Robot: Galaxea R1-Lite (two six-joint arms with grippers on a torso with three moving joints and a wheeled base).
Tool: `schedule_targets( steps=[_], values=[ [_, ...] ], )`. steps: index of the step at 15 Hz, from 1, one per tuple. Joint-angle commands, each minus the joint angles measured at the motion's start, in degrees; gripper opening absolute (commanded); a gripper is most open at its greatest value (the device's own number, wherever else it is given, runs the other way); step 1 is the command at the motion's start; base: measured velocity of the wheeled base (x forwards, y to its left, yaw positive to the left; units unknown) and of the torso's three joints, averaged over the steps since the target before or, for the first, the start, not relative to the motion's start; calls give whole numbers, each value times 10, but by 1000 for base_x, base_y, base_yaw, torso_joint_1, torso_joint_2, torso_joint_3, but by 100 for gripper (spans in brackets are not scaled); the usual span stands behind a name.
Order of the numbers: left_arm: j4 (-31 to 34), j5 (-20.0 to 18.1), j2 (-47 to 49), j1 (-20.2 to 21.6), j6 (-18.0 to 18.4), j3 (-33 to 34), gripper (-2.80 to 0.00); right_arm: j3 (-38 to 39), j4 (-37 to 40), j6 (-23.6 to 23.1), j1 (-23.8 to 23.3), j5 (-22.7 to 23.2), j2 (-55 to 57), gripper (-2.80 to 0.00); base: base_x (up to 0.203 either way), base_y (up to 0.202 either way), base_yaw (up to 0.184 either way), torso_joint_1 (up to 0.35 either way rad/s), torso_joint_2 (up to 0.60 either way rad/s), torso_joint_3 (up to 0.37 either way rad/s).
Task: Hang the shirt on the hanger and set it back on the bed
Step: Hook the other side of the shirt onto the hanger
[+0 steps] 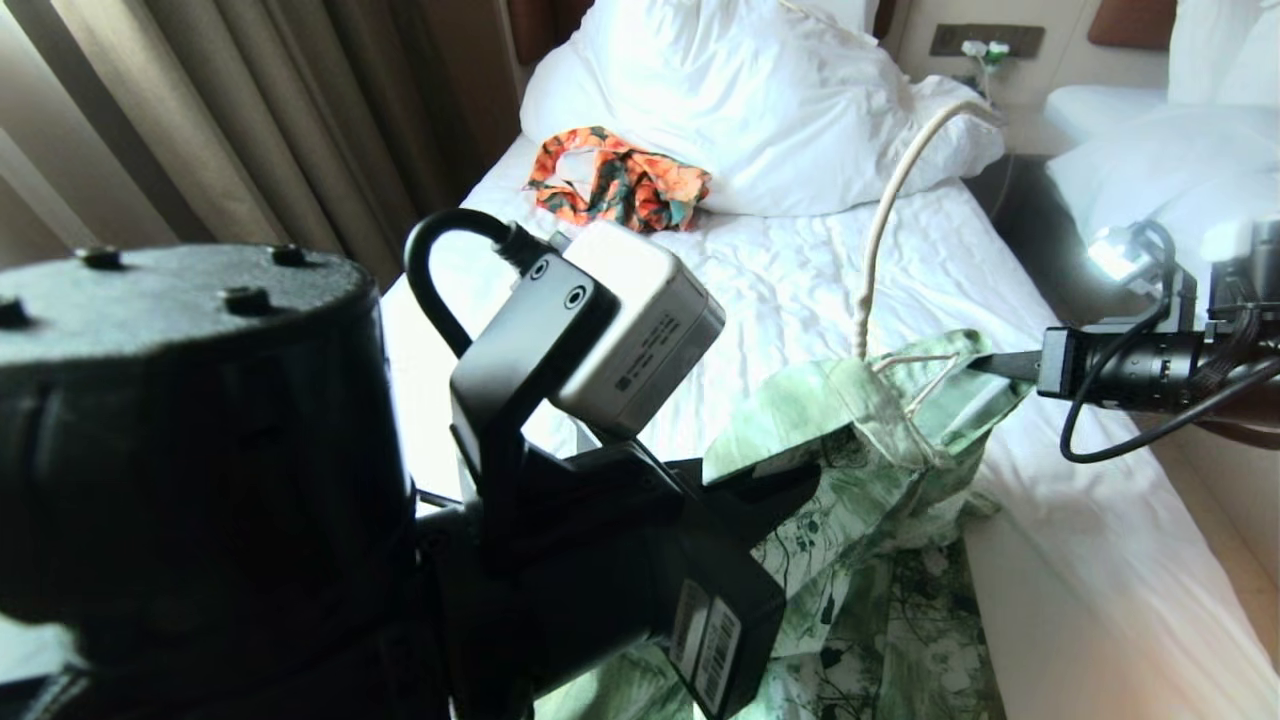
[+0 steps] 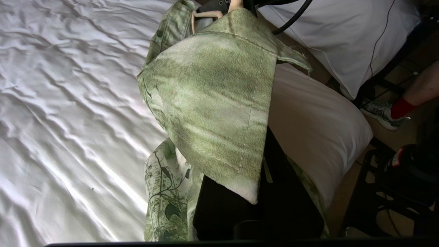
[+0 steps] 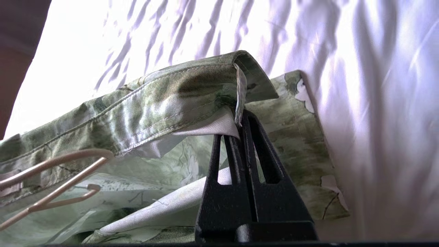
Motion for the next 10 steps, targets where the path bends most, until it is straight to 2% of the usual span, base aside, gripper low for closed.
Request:
schedule_targets(
  steps=[1,4,7,10],
  values=[
    [-1,1,2,-4,0,1,-280,-15,-1,-2,2,1,-7,-280,0,0,0,0,0,0],
    [-1,2,8,-8,0,8,-280,-37,32,-7,2,2,-19,-280,0,0,0,0,0,0],
    [0,6,6,-17,1,6,-280,-42,35,-33,2,1,-21,-280,0,0,0,0,0,0],
    [-2,9,23,-16,0,8,-280,-49,58,-33,14,1,-45,-280,0,0,0,0,0,0]
  ],
)
